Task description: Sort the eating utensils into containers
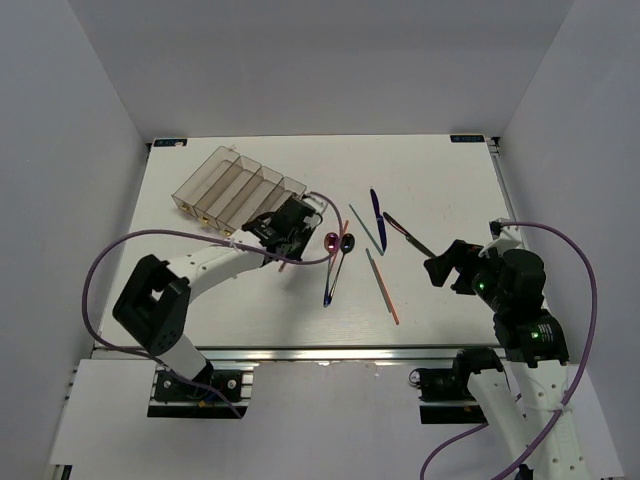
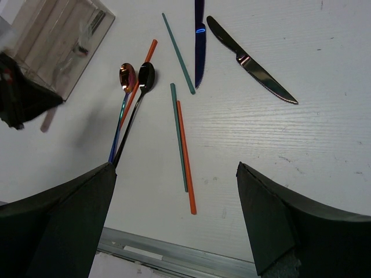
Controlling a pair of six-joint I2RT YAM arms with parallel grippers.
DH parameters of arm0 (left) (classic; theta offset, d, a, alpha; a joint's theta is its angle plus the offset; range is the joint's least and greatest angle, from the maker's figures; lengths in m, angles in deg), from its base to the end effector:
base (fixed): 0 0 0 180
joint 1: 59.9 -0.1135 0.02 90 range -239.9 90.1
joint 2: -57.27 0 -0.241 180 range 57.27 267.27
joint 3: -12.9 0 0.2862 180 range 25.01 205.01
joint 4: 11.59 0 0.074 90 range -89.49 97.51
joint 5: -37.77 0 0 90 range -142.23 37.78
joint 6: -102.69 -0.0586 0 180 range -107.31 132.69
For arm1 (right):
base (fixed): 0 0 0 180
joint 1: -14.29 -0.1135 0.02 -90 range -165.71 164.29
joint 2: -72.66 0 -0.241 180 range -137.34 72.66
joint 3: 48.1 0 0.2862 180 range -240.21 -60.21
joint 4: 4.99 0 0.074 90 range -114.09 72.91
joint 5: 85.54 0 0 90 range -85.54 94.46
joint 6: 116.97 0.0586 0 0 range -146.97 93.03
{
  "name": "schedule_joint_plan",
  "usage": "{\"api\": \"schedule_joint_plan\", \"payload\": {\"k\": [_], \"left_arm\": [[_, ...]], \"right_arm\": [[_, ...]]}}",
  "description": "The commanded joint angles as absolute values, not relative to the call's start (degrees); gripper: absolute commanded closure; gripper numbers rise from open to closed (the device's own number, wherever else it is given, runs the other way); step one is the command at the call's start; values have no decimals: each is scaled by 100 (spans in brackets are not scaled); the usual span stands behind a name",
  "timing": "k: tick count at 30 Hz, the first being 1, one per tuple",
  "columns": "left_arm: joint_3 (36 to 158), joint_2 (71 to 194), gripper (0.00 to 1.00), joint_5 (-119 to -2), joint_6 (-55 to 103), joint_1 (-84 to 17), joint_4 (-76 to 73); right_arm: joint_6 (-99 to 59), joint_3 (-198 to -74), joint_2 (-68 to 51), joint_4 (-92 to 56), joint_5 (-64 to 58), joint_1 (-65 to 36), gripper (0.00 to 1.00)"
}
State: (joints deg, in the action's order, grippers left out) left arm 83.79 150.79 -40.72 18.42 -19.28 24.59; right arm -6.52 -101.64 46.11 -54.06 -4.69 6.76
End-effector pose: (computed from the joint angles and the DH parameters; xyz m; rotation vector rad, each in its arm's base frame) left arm 0.2862 -0.2301 0.1315 0.7000 2.4681 -0.0441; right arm 0.1788 0.0330 0.3015 0.1167 1.9780 0.4758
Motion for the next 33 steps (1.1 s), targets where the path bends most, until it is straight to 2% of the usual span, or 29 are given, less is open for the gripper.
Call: {"api": "schedule_joint_plan", "payload": {"k": [1, 4, 7, 14, 21, 30, 31, 33], "left_arm": [[9223, 14516, 100, -3132, 1079, -1947, 2617], [10005, 14964, 100, -2990, 426, -2350, 2749], [10426, 15421, 100, -3358, -328, -2816, 2688], [10981, 16107, 100, -3859, -867, -3405, 2731], [10622, 16019, 100, -4299, -806, -3459, 2450], [10314, 16002, 100, -3939, -534, -3503, 2617], [10262, 15967, 98, -3974, -481, -3503, 2591], [10226, 15870, 89, -4001, -437, -3503, 2486]], "right_arm": [[-676, -10169, 4611, -5110, -477, 647, 11], [-676, -10169, 4594, -5093, -459, 647, 11], [-702, -10222, 4567, -5128, -477, 647, 11], [-684, -10152, 4576, -5075, -574, 638, 11], [-658, -10108, 4594, -5014, -539, 603, 11], [-658, -10099, 4647, -5058, -398, 585, 11], [-658, -10099, 4655, -5049, -407, 585, 11], [-658, -10099, 4655, -5049, -407, 577, 10]]}}
